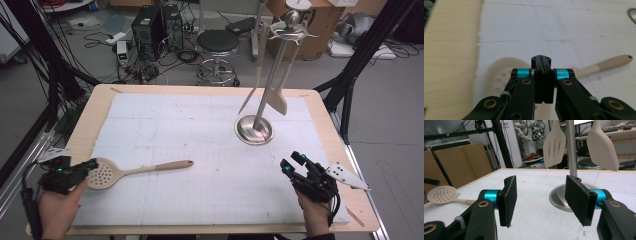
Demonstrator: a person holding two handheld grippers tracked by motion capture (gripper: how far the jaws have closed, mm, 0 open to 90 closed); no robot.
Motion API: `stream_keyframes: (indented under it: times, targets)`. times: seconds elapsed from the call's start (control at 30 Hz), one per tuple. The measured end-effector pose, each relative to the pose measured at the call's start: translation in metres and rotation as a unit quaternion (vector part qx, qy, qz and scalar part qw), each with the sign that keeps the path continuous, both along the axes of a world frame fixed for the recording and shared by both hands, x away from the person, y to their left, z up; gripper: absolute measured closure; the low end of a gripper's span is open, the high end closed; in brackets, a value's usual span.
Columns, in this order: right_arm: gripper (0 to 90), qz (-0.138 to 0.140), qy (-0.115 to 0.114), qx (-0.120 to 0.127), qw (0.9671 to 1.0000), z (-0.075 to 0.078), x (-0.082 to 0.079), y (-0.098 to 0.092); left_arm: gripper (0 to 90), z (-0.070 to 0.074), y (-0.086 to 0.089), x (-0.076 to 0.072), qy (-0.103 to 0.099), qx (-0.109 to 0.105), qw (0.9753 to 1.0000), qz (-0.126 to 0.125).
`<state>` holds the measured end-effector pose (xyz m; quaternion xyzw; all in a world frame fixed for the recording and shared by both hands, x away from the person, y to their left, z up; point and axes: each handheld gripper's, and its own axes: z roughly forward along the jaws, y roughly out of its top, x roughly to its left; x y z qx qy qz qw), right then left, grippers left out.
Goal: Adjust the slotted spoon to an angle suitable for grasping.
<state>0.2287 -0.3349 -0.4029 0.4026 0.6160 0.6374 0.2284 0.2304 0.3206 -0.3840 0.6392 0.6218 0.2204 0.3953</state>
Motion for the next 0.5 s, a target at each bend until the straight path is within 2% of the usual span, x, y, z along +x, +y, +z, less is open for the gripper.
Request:
stream_keyframes:
  times: [0.03, 0.13, 0.23, 0.33, 0.37, 0.5]
  targets:
    - [42.7, -0.001, -0.001, 0.0, 1.0, 0.0, 0.0, 0.0, 89.7, 0.0, 0.008, -0.002, -0.003, -0.002, 0.9999, 0.011]
    - [42.7, 0.0, 0.0, 0.0, 1.0, 0.0, -0.001, 0.001, 89.7, -0.004, 0.027, -0.006, 0.006, -0.003, 0.9994, 0.033]
    - [42.8, 0.002, -0.001, -0.003, 1.0, 0.0, 0.0, 0.003, 89.8, -0.016, 0.039, -0.005, 0.022, -0.004, 0.9987, 0.046]
    - [42.8, 0.002, -0.001, -0.005, 1.0, 0.0, 0.0, 0.003, 89.7, -0.029, 0.043, -0.003, 0.04, -0.007, 0.9981, 0.046]
    - [42.9, 0.001, -0.001, -0.008, 1.0, 0.0, 0.001, 0.003, 89.7, -0.031, 0.042, -0.003, 0.039, -0.011, 0.9981, 0.045]
    - [42.7, -0.003, 0.002, -0.004, 1.0, 0.0, 0.001, 0.0, 89.7, -0.031, 0.033, -0.001, 0.038, -0.002, 0.9985, 0.039]
